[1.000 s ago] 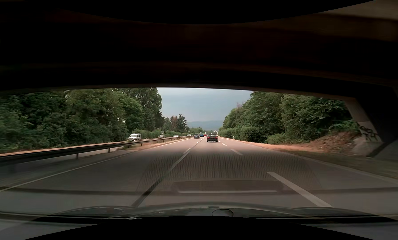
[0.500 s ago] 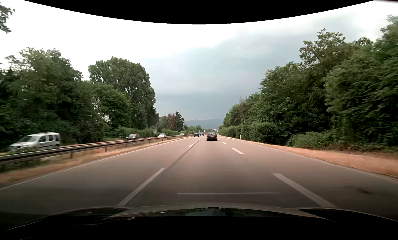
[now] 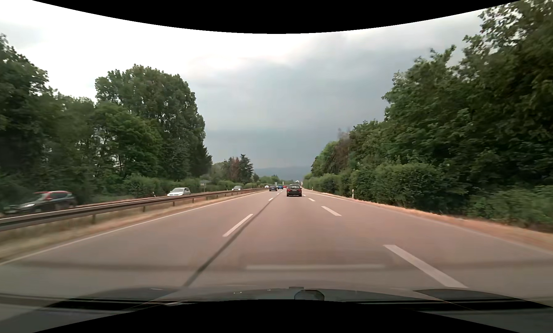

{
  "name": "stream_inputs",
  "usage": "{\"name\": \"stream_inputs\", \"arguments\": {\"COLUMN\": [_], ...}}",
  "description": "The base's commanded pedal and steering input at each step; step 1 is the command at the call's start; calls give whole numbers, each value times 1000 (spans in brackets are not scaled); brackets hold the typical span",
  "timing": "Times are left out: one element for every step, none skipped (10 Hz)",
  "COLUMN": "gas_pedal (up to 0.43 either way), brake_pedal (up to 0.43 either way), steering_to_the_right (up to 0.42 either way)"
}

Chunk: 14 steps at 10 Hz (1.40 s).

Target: Follow the waypoints while adhering to traffic rules and regulations

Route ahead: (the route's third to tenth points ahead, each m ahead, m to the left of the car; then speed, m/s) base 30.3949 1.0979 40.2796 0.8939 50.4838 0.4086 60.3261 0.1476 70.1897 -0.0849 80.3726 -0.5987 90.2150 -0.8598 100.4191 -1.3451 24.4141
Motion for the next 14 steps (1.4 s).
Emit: {"name": "stream_inputs", "arguments": {"gas_pedal": [0, 0, 0, 0, 0, 0, 20, 67, 79, 79, 79, 79, 79, 79], "brake_pedal": [0, 0, 0, 0, 0, 0, 0, 0, 0, 0, 0, 0, 0, 0], "steering_to_the_right": [1, 1, 1, 1, 1, 1, 1, 1, 1, 1, 1, 1, 1, 1]}}
